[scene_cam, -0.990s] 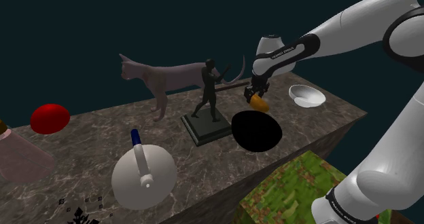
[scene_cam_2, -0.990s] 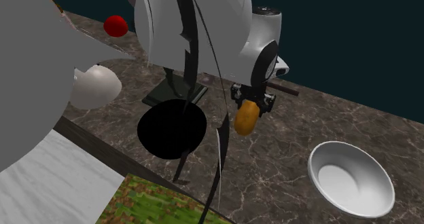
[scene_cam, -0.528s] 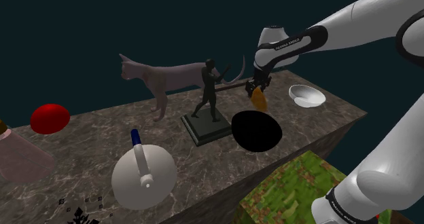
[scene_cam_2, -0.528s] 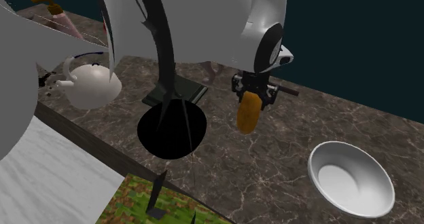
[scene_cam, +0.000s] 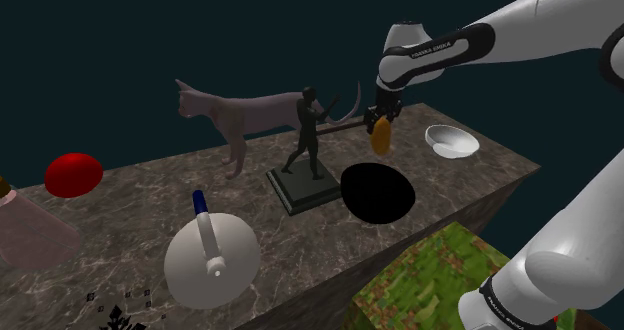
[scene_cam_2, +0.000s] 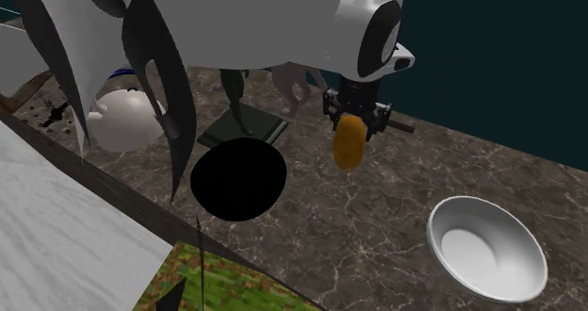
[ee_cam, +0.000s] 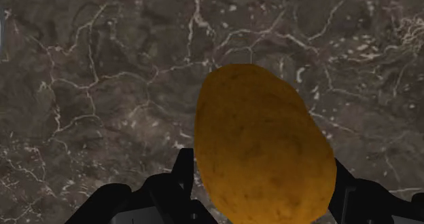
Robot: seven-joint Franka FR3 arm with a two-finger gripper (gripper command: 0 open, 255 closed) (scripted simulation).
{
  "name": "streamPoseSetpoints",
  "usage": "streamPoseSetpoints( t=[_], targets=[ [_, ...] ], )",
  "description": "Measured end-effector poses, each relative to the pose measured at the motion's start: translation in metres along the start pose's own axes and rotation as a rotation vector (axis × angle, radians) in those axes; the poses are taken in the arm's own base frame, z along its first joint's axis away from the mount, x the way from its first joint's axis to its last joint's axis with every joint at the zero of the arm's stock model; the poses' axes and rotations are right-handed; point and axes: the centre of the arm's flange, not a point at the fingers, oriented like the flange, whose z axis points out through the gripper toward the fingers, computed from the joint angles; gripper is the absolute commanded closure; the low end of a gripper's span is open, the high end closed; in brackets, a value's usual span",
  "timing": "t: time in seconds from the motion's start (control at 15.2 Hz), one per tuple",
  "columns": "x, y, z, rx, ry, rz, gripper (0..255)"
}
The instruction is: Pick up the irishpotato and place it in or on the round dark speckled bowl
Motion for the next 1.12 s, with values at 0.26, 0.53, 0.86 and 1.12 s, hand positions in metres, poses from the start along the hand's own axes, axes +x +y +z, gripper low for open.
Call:
streamPoseSetpoints(
  t=[0.26,0.53,0.86,1.12],
  targets=[
    [0.002,0.001,-0.021,0.000,0.000,0.000,255],
    [0.001,0.002,-0.042,0.000,0.000,0.000,255],
    [0.002,0.004,-0.069,0.000,0.000,0.000,255],
    [-0.002,0.001,-0.086,0.000,0.000,0.000,255]
  ],
)
